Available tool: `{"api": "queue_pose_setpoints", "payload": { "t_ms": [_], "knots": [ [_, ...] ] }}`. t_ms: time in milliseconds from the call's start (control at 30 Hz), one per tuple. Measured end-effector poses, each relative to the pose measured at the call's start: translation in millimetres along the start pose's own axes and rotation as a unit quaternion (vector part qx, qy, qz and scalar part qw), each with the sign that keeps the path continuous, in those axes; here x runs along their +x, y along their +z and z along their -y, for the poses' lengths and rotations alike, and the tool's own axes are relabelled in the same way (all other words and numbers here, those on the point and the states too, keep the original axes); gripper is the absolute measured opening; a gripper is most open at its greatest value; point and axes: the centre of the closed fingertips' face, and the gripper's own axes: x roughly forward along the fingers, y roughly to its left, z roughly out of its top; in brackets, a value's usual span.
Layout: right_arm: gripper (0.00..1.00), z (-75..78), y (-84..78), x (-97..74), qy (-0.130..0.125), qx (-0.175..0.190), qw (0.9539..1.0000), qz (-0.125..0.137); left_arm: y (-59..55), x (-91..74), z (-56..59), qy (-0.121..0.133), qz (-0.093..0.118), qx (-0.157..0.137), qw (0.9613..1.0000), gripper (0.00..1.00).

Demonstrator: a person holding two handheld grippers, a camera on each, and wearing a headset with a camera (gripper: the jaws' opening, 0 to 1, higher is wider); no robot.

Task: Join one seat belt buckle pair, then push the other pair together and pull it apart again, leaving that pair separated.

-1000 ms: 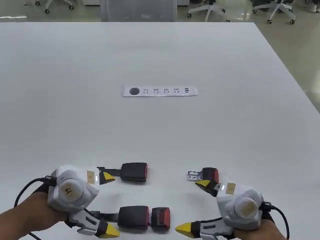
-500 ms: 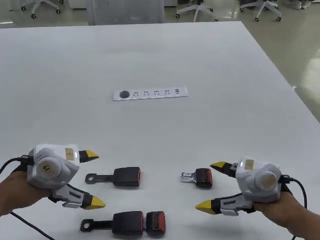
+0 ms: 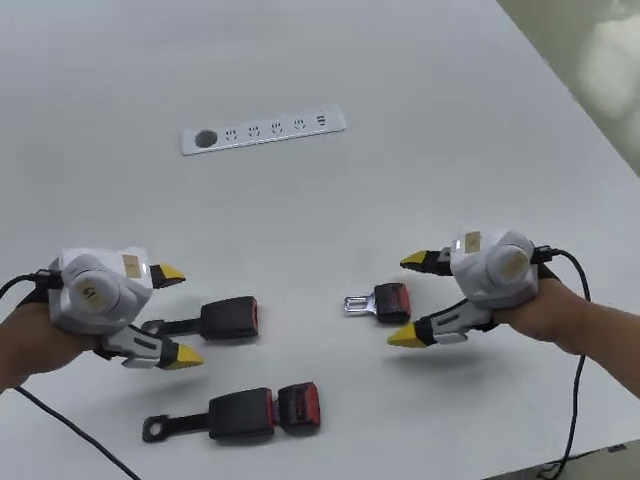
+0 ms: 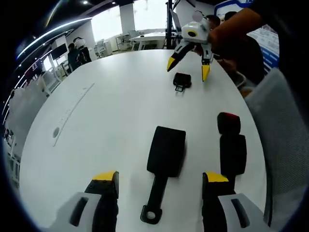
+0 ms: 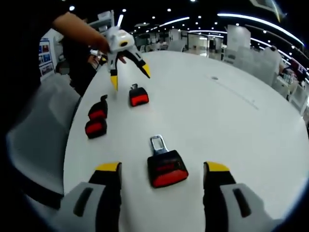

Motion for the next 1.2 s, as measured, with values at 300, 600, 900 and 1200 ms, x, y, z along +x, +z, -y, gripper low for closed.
{"api": "queue_pose_setpoints", "payload": {
  "t_ms": [300, 600, 900, 1200],
  "knots": [
    [0.6, 5.6, -14.3, 7.4, 0.023, -0.008, 0.9996, -0.012, -1.8, 19.1, 1.5, -0.021, 0.007, -0.002, 0.9997, 0.66],
    [0.52, -6.6, -8.3, 8.7, 0.048, -0.033, 0.9983, -0.003, -1.2, 30.3, 5.6, -0.039, 0.006, 0.022, 0.999, 0.59],
    [0.45, -5.9, -6.0, 9.9, 0.048, -0.046, 0.9978, -0.003, 1.6, 31.8, 1.4, -0.04, 0.002, 0.025, 0.9989, 0.51],
    [0.37, 1.3, -4.5, 9.2, 0.058, -0.048, 0.9971, 0.014, 3.5, 31.6, 5.8, -0.054, 0.002, 0.047, 0.9974, 0.42]
  ]
}}
